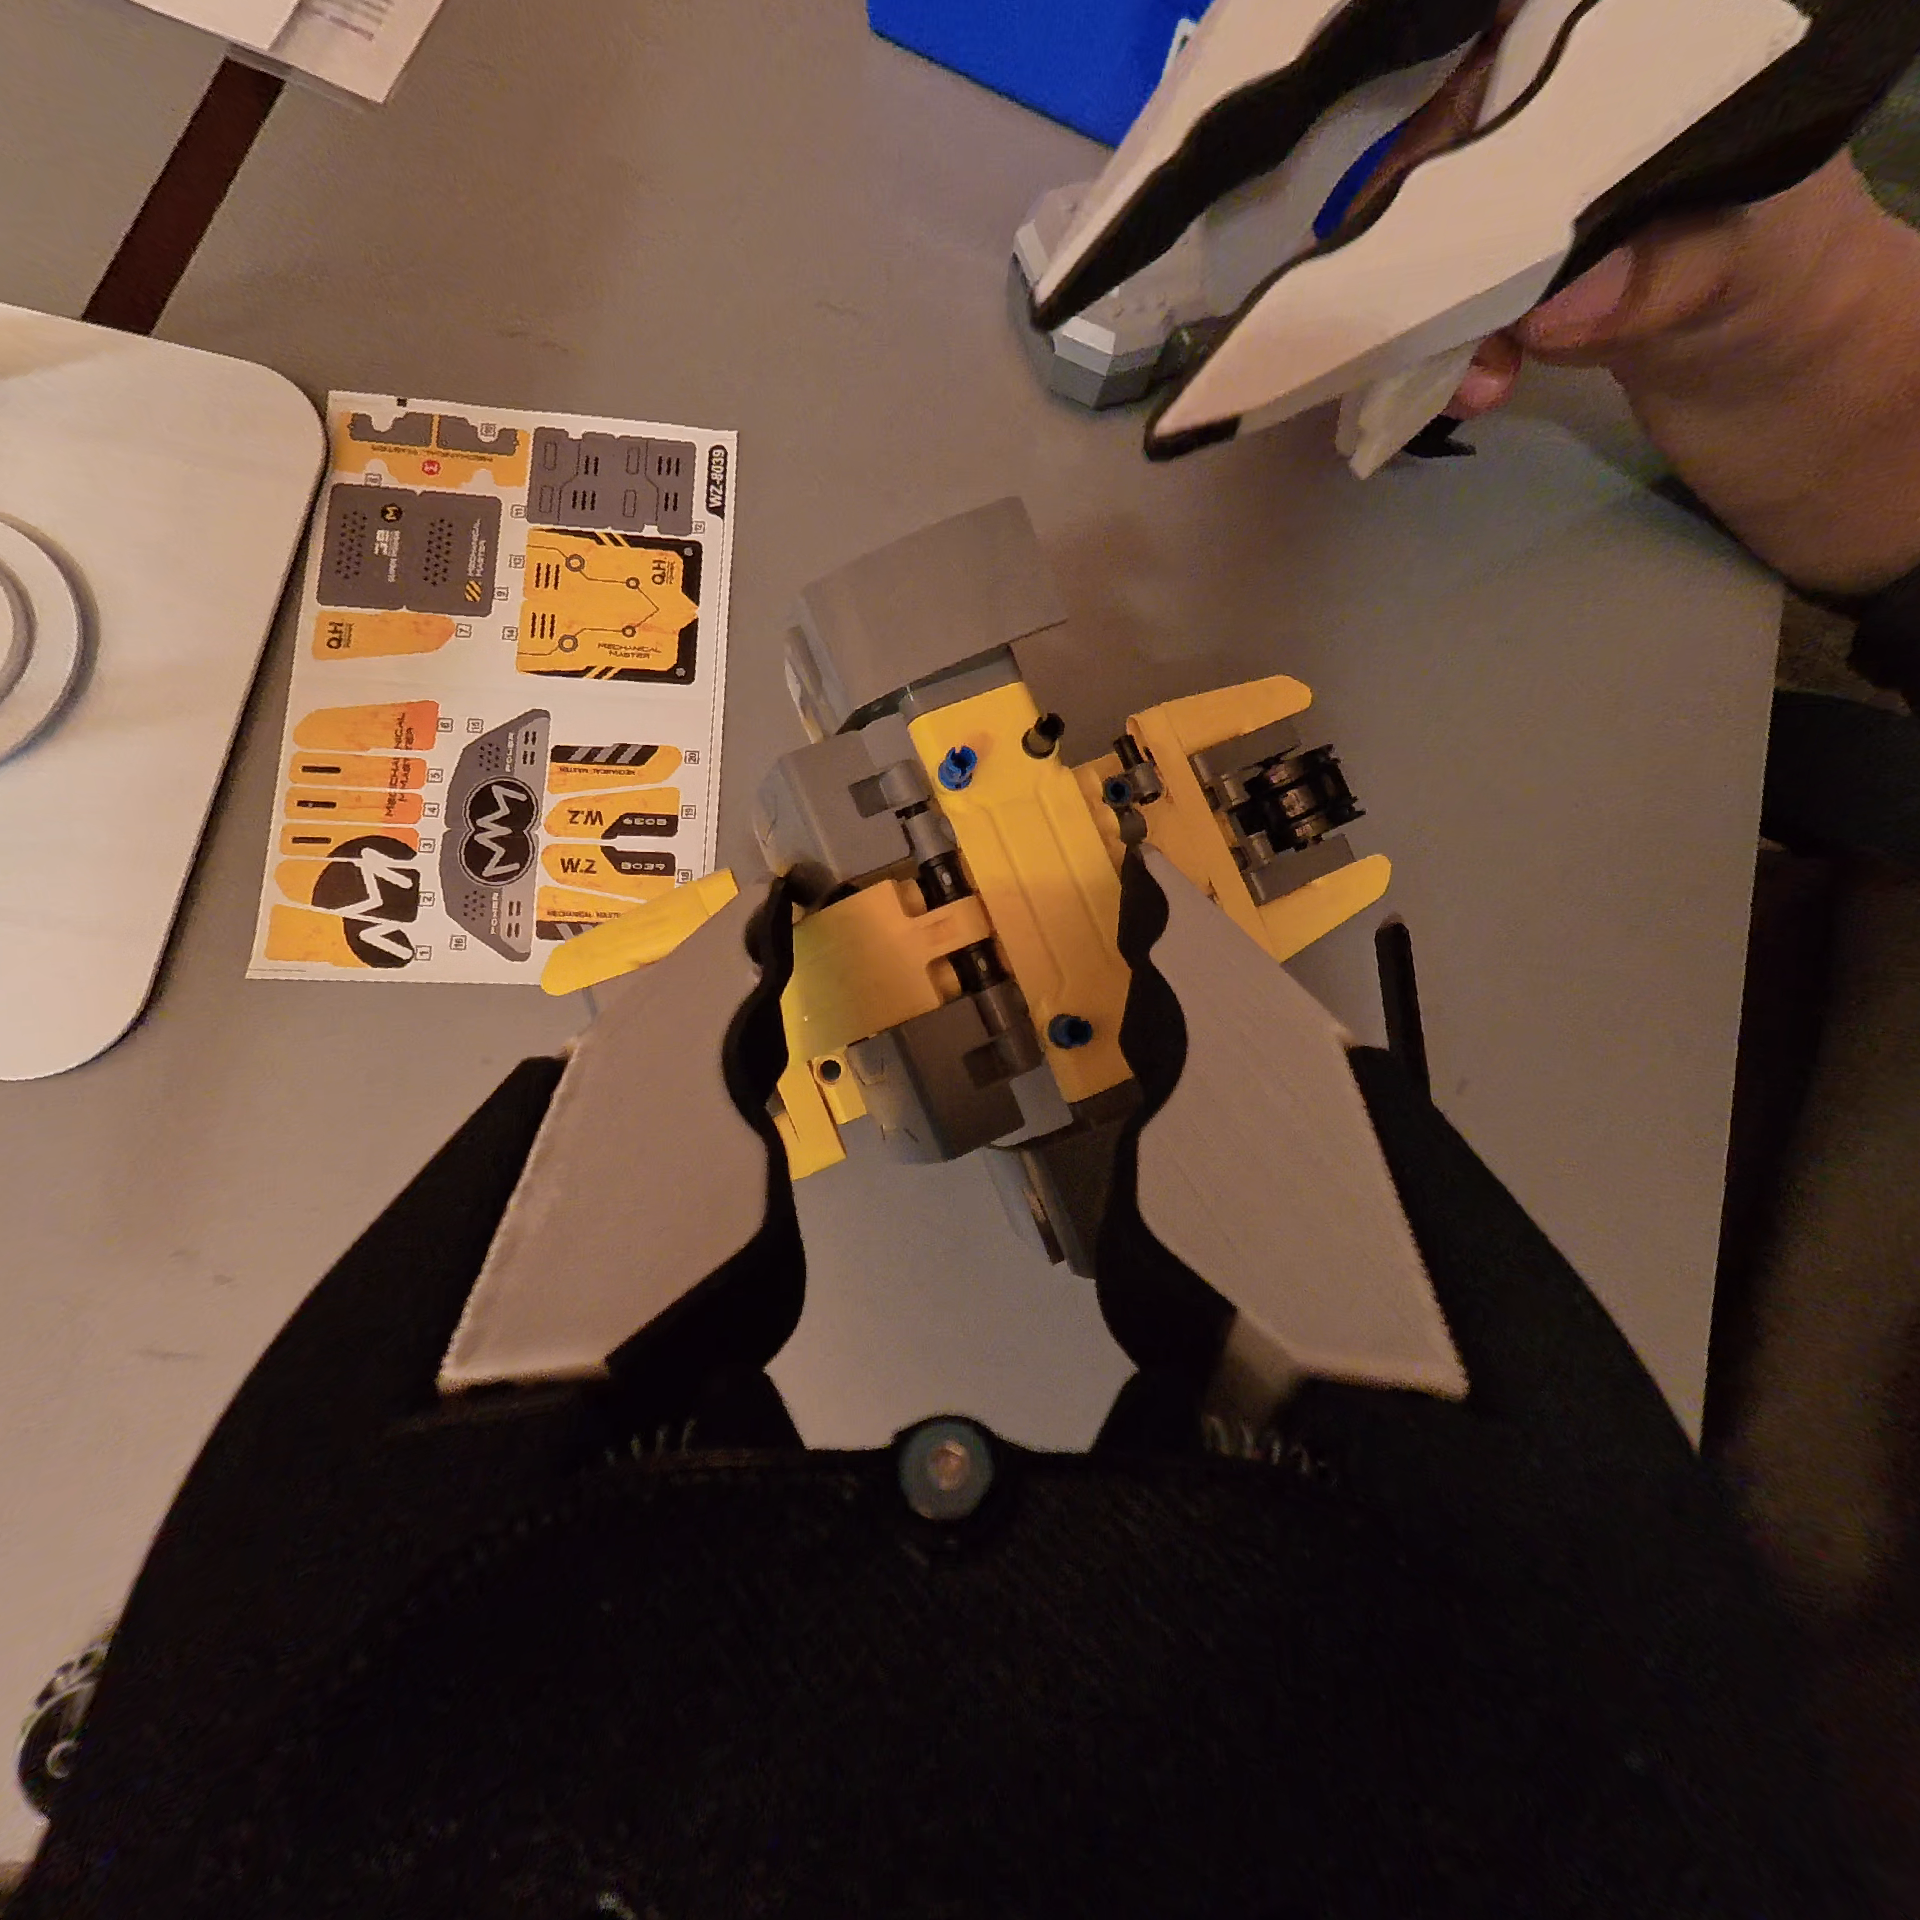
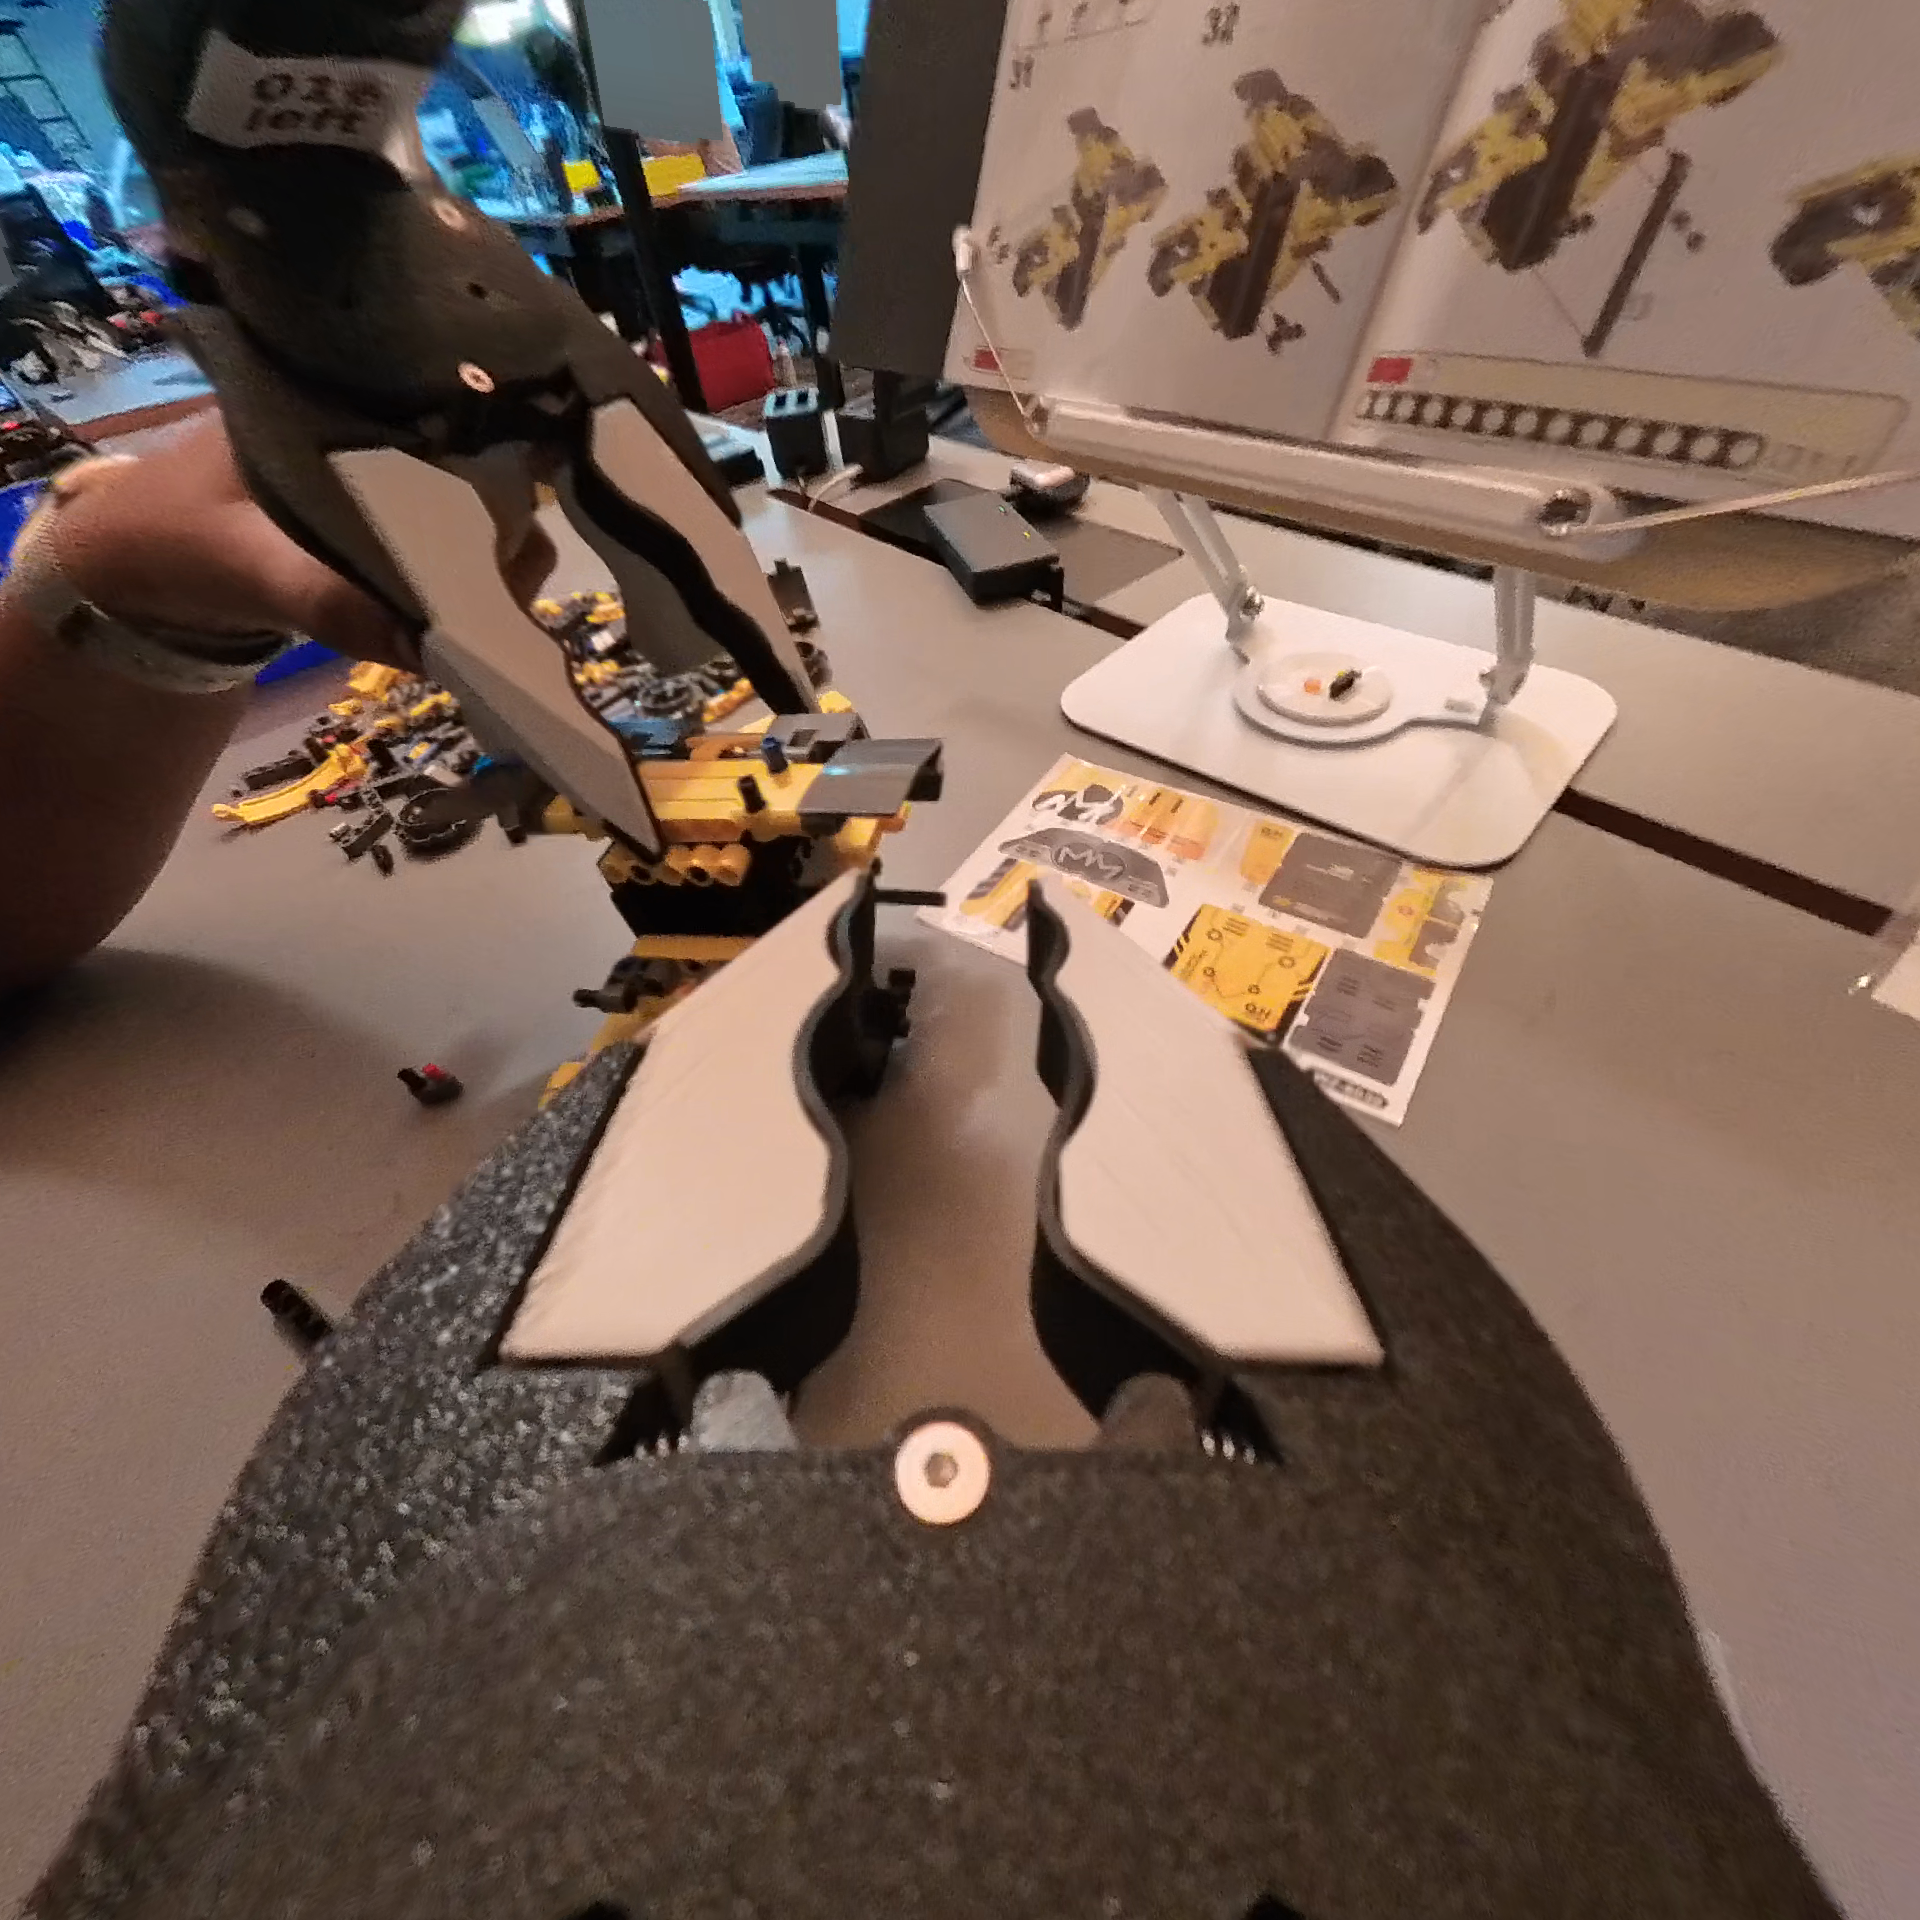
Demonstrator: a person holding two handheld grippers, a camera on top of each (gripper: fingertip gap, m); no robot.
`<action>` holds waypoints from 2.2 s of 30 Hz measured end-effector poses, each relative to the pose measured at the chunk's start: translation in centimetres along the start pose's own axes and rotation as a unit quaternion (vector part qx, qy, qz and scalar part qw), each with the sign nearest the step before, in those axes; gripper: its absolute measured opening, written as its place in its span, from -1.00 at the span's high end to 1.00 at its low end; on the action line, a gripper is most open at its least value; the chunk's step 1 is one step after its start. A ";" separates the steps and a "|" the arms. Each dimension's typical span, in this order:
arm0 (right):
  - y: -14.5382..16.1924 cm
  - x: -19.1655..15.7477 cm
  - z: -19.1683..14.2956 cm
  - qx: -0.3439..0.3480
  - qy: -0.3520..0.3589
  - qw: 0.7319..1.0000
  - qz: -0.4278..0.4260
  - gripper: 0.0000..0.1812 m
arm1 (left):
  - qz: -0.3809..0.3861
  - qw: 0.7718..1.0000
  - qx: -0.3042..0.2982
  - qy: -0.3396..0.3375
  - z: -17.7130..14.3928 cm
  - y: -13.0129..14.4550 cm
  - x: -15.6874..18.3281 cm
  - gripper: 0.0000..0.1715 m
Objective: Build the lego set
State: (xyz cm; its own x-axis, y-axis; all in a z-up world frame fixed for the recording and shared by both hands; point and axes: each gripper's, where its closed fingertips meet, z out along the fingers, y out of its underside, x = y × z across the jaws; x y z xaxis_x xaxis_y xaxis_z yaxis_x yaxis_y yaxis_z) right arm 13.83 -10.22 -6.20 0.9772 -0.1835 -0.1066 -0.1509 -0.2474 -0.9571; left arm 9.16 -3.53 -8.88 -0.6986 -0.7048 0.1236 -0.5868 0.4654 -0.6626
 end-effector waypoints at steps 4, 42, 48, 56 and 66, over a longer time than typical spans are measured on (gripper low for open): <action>3.3 0.2 0.4 -0.106 0.009 0.994 0.011 0.60 | 0.014 1.000 0.002 0.011 0.0 -0.1 0.1 0.30; 9.3 -7.0 -6.9 -0.094 0.012 0.994 0.053 0.91 | 0.079 0.993 0.081 -0.025 -1.6 -3.4 2.1 0.04; 0.3 -8.1 -8.7 0.105 0.089 0.986 -0.092 0.91 | 0.115 0.965 0.235 0.000 -5.3 -8.4 7.7 0.34; -6.7 -10.9 -10.4 0.284 0.060 0.956 -0.036 0.92 | 0.122 0.945 0.261 0.155 -5.2 -9.0 15.7 0.61; -7.0 -13.4 -10.1 0.294 0.024 0.954 -0.048 0.91 | 0.116 0.926 0.282 0.224 -7.1 -8.9 17.6 0.93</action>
State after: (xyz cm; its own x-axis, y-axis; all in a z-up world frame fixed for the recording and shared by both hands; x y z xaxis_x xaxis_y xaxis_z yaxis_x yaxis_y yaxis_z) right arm 0.29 -15.61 4.68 0.9724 -0.2332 -0.0124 0.0618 0.3082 -0.9493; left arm -0.83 -16.30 4.45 -0.9531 -0.2690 0.1389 -0.1797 0.1337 -0.9746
